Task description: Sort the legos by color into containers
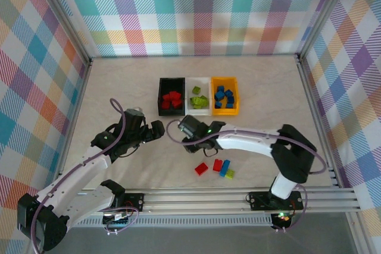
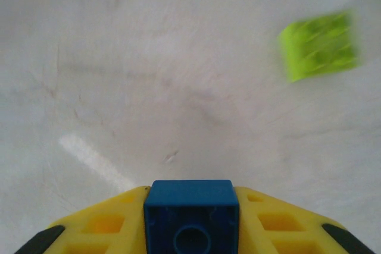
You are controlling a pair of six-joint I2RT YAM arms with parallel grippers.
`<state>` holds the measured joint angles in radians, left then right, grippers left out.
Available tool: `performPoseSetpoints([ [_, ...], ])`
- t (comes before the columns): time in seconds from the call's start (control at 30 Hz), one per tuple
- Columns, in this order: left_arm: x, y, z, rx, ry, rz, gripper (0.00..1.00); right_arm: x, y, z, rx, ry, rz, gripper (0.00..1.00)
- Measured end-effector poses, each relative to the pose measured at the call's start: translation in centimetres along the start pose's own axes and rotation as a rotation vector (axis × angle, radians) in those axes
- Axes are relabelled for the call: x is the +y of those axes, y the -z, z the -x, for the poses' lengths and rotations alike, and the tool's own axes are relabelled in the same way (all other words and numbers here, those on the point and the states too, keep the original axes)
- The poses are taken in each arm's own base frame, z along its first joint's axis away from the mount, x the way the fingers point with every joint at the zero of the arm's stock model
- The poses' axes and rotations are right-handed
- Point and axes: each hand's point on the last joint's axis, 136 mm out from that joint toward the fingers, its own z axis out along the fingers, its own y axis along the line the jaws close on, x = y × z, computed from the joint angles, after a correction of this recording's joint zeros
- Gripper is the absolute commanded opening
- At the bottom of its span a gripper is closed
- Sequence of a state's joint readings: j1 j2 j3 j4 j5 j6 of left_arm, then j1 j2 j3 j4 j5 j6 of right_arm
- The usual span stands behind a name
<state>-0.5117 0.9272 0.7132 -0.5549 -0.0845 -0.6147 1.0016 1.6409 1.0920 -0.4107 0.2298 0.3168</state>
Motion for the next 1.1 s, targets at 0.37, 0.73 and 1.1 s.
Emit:
performPoseSetpoints([
  [0.37, -0.2, -1.3, -1.3, 0.045, 0.019, -0.038, 1.0, -20.0, 2.0, 8.9, -0.17, -0.468, -0.233, 0.36],
  [0.73, -0.3, -2.0, -2.1, 0.078, 0.02, -0.052, 1.0, -24.1, -2.0, 9.5, -0.082, -0.588, -0.263, 0.66],
  [1.1, -0.5, -2.0, -2.2, 0.084, 0.022, -0.064, 1.0, -18.8, 4.2, 7.1, -0.146, -0.541, -0.165, 0.68],
])
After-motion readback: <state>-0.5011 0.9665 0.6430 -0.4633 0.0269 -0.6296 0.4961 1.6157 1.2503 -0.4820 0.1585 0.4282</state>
